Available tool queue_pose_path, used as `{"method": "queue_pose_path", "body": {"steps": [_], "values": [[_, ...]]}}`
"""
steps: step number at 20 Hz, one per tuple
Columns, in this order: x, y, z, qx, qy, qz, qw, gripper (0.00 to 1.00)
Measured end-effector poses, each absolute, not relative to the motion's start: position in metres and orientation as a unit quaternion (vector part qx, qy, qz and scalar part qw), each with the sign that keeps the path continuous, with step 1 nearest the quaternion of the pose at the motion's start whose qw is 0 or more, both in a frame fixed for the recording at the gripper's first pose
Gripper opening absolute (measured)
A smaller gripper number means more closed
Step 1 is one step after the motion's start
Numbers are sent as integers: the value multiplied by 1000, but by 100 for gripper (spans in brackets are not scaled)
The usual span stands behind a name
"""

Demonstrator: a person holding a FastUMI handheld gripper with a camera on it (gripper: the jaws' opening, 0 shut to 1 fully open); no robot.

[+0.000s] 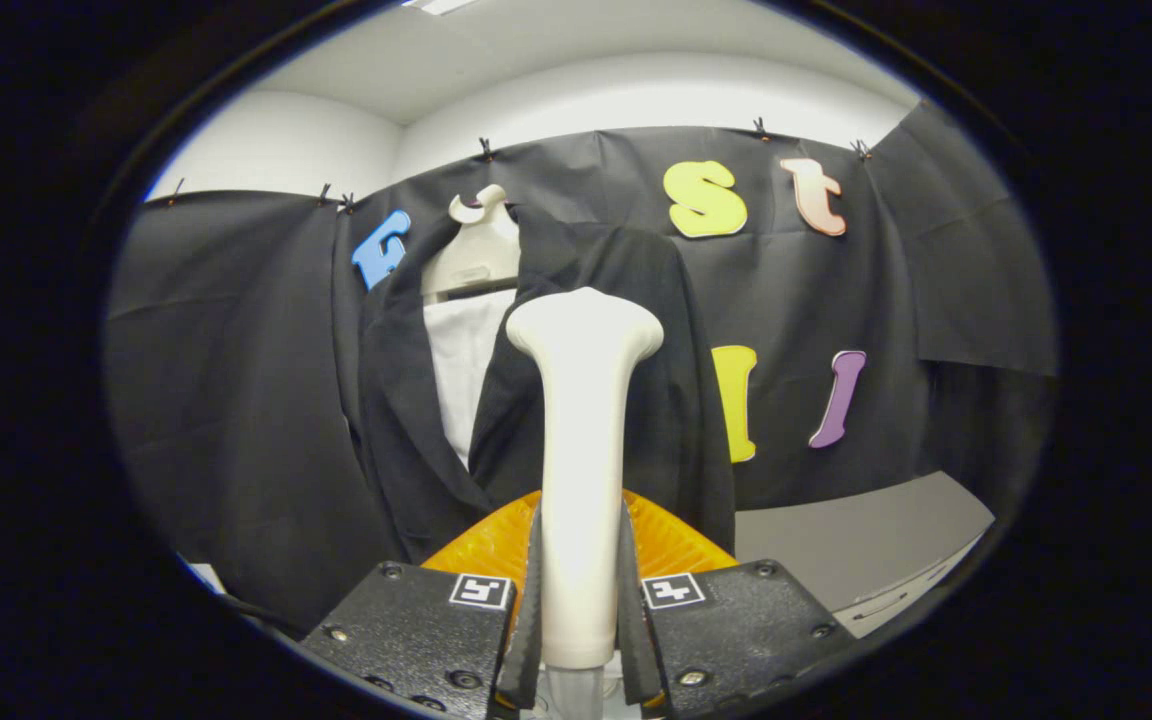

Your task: Iron the clothes twice with a garment steamer, once on the left side and once on the right side.

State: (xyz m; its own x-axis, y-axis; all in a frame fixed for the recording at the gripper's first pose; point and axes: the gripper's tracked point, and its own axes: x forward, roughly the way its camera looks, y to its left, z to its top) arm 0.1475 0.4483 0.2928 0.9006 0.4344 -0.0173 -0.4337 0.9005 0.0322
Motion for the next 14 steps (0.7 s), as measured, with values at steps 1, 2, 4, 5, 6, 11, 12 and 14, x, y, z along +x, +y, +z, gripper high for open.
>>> {"method": "queue_pose_path", "body": {"steps": [1,2,4,5,6,11,12,14], "values": [[149,448,289,10,16,222,975,35],[150,448,286,7,19,222,975,35],[153,448,277,2,28,220,975,35],[154,448,271,-1,33,219,975,35],[156,447,266,-3,37,219,975,35],[147,449,229,-20,62,220,973,35],[146,450,221,-23,68,221,973,35],[145,451,206,-30,80,222,971,34]]}}
